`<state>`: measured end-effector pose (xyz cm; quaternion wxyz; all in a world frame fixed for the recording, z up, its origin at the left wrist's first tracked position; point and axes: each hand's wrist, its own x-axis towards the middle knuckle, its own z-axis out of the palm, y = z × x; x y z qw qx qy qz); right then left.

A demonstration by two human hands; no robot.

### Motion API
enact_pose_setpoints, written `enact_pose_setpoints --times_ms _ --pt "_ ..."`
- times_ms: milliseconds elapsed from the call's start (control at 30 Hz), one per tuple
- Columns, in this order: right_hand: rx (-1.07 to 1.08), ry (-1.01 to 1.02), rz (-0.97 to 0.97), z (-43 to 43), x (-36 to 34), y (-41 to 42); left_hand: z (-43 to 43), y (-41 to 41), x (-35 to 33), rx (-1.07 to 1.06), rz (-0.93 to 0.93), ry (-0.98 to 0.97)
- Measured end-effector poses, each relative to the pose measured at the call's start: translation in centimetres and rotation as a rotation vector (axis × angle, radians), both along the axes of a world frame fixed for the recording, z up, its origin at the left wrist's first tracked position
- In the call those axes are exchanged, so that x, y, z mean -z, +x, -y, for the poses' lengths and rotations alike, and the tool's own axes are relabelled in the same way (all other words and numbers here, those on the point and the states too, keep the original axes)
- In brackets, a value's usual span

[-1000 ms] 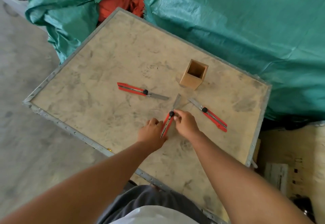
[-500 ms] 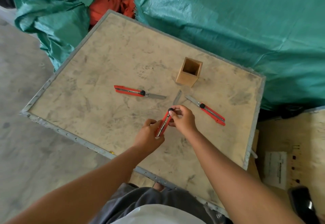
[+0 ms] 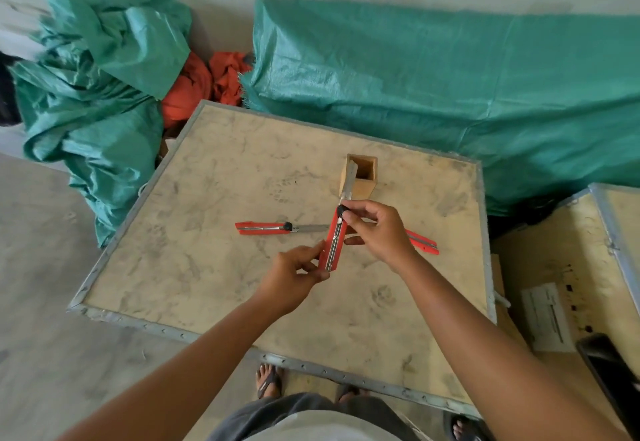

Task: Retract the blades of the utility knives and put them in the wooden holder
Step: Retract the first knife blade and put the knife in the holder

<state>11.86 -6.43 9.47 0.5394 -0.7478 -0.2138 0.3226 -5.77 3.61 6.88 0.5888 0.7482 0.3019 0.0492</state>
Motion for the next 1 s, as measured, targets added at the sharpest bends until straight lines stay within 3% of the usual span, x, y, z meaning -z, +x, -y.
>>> enact_pose_setpoints --times_ms 133,333,733,867,1000 --pt "-0.070 -0.011 0.023 0.3 -2.3 -0.8 -0.9 0.0 -2.2 0.016 0.072 -0.001" --pt "-0.161 -0.084 0.205 1.4 -3.9 -2.1 -1.5 0.0 -4.3 0.092 0.160 -0.011" --pt "-0.310 -0.111 0.360 4.1 -6.2 0.2 1.3 2.4 -6.3 -0.004 0.215 -0.107" --pt "-0.231 -0.108 0.431 5.2 -6.2 1.6 2.9 4.1 -6.7 -0.021 0.193 -0.071" --pt "-0.309 -0.110 0.406 6.8 -6.5 3.1 4.6 5.3 -7.4 -0.052 0.182 -0.047"
